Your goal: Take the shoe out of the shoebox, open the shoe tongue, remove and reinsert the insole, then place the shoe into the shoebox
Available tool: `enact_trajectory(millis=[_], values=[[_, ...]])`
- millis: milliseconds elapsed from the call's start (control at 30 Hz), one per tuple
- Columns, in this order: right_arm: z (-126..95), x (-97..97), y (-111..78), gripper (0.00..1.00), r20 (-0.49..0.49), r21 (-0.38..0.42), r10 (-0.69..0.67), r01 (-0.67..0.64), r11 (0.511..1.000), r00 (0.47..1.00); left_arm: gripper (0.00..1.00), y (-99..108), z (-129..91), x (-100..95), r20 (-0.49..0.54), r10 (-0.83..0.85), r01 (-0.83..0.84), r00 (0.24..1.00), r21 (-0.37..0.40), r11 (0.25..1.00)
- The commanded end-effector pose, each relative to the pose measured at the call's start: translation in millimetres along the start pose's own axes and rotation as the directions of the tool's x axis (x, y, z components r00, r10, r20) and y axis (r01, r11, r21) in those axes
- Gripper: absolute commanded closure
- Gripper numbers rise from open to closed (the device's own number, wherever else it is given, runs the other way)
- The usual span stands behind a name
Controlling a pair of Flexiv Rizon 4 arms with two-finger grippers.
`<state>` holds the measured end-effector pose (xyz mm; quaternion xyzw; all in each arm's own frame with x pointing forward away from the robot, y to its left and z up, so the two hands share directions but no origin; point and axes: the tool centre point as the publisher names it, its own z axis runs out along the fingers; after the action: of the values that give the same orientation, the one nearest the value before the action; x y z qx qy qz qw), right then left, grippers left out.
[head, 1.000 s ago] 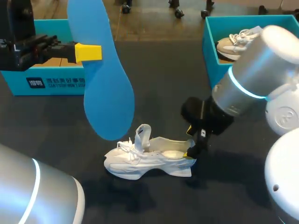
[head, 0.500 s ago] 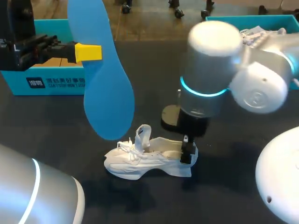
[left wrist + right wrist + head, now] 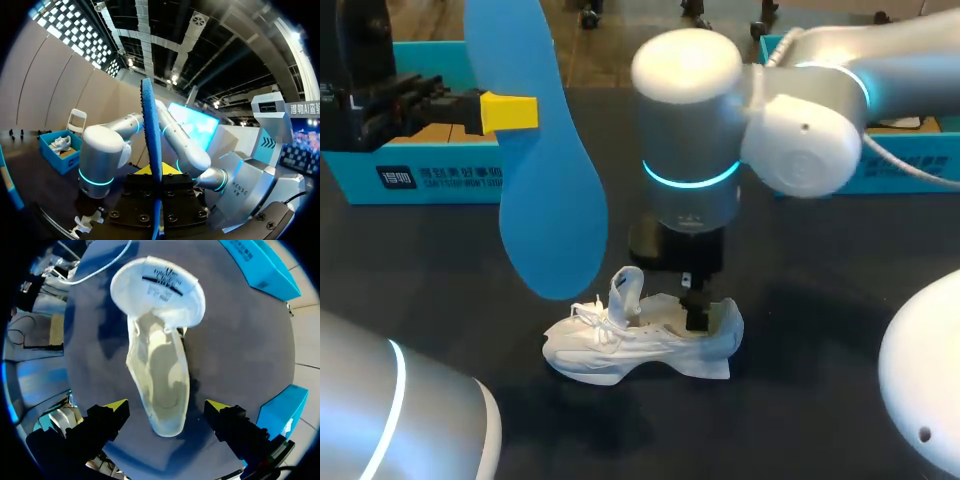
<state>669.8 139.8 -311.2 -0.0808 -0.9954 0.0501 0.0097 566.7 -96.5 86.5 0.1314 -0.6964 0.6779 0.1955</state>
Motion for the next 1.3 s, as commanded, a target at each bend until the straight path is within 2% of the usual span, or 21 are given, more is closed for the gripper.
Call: enact_trajectory(millis=[33,167,233,400,600,633,700,767,833,867,900,1300], values=[[6.4,-6.6,14.6,0.00,0.001,0.010,-0.015,0.015,1.000,1.000,1.00,-2.4,0.9,-1.9,-0.003,0.000,0.000,1.000,-0.005,1.000],[16.6,-12.0,25.2,0.00,0.021,-0.015,-0.045,0.045,0.999,0.999,1.00,-2.4,0.9,-1.9,-0.003,0.000,0.000,1.000,-0.005,1.000],[29.9,-16.6,32.0,0.00,0.026,-0.008,-0.058,0.059,0.998,0.998,1.00,-2.4,0.9,-1.9,-0.003,0.000,0.000,1.000,-0.005,1.000],[47.6,-19.5,37.0,0.00,0.013,-0.011,-0.058,0.058,0.998,0.998,1.00,-2.4,0.9,-1.9,-0.003,0.000,0.000,1.000,-0.005,1.000],[63.1,-23.7,39.7,0.00,0.000,-0.059,-0.067,0.067,0.996,0.998,1.00,-2.4,0.9,-1.9,-0.003,0.000,0.000,1.000,-0.005,1.000],[66.2,-23.9,39.7,0.19,-0.008,-0.068,-0.064,0.063,0.996,0.998,1.00,-2.4,0.9,-1.9,-0.003,0.000,0.000,1.000,-0.005,1.000],[69.6,-24.1,39.4,0.45,-0.013,-0.069,-0.063,0.062,0.996,0.998,1.00,-2.4,0.9,-1.9,-0.003,0.000,0.000,1.000,-0.005,1.000],[71.5,-23.8,38.8,0.58,-0.019,-0.071,-0.063,0.061,0.996,0.998,1.00,-2.4,0.9,-1.9,-0.003,0.000,0.000,1.000,-0.005,1.000],[71.5,-23.8,38.8,0.58,-0.019,-0.071,-0.063,0.061,0.996,0.998,1.00,-2.4,0.9,-1.9,-0.003,0.000,0.000,1.000,-0.005,1.000],[71.7,-24.0,36.4,0.92,-0.023,-0.067,-0.060,0.059,0.996,0.998,1.00,-2.4,0.9,-1.9,-0.003,0.000,0.000,1.000,-0.005,1.000],[70.4,-24.0,34.9,1.00,-0.022,-0.065,-0.059,0.057,0.996,0.998,1.00,-2.4,0.9,-1.9,-0.003,0.000,0.000,1.000,-0.005,1.000],[64.5,-20.8,31.9,1.00,-0.029,-0.038,-0.081,0.080,0.996,0.996,1.00,-2.4,0.9,-1.9,-0.003,0.000,0.000,1.000,-0.005,1.000]])
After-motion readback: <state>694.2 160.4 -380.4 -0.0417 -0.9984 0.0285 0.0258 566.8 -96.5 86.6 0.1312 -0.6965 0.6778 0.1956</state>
